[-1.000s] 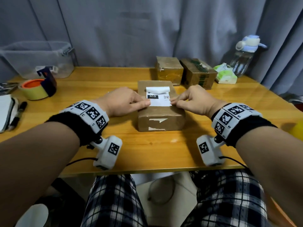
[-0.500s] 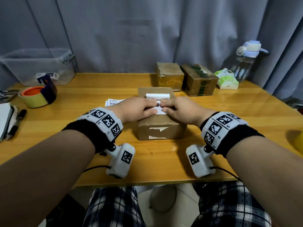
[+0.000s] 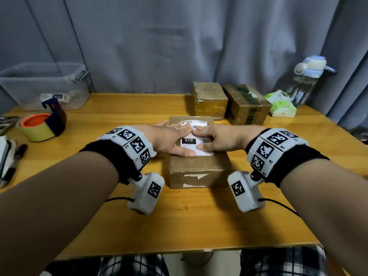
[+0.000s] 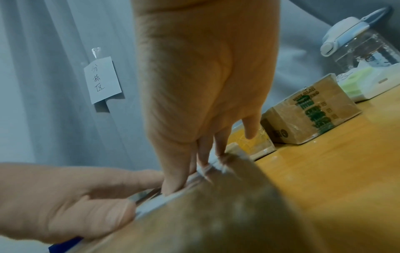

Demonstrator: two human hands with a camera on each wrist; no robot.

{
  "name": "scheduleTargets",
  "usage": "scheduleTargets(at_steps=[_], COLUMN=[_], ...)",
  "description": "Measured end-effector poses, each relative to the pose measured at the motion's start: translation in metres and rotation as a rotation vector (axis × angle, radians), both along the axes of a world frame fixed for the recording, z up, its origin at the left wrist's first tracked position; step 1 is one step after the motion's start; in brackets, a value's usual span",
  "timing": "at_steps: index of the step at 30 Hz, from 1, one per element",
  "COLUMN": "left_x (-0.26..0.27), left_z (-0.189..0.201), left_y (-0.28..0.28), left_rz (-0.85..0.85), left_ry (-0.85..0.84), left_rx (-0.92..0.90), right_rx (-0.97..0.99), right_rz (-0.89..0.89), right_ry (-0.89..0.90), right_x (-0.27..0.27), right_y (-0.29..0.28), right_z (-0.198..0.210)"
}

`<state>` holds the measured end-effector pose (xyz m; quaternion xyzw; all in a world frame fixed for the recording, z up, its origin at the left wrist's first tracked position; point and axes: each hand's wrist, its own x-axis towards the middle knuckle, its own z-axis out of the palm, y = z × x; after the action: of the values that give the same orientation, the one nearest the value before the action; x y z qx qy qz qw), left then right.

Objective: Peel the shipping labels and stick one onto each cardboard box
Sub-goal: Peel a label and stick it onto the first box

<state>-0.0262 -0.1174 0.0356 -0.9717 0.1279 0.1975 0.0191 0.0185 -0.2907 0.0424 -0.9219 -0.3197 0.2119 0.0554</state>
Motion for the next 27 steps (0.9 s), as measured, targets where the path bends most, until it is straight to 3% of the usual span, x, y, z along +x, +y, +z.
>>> scheduleTargets(at_steps=[5, 12, 18, 22, 24, 27], left_x=[0.011, 0.023, 0.018, 0.018, 0.018, 0.024], left_z=[0.009, 0.014, 0.003, -0.002, -0.009, -0.017], left_y=[-0.003, -0.005, 0.014, 0.007, 0.000, -0.001], left_rz=[0.067, 0.117, 0.197, 0.162, 0.119, 0.167], left_ry=[0.096, 0.166, 0.014, -0.140, -0.114, -0.067], left_rx=[0.100, 0.138, 0.063, -0.055, -0.138, -0.122], right_rx=[-0.150, -0.208, -0.179, -0.080, -0.002, 0.039], right_rz=[0.008, -0.049, -0.198, -0.172, -0.119, -0.126], right_ry=[0.029, -0.030, -0.033, -0.033, 0.035, 0.081], right_x=[0.009, 0.010, 0.022, 0.024, 0.020, 0.017], right_y=[0.011, 0.026, 0.006, 0.010, 0.019, 0.023], right_z=[0.007, 0.007, -0.005, 0.002, 0.003, -0.008])
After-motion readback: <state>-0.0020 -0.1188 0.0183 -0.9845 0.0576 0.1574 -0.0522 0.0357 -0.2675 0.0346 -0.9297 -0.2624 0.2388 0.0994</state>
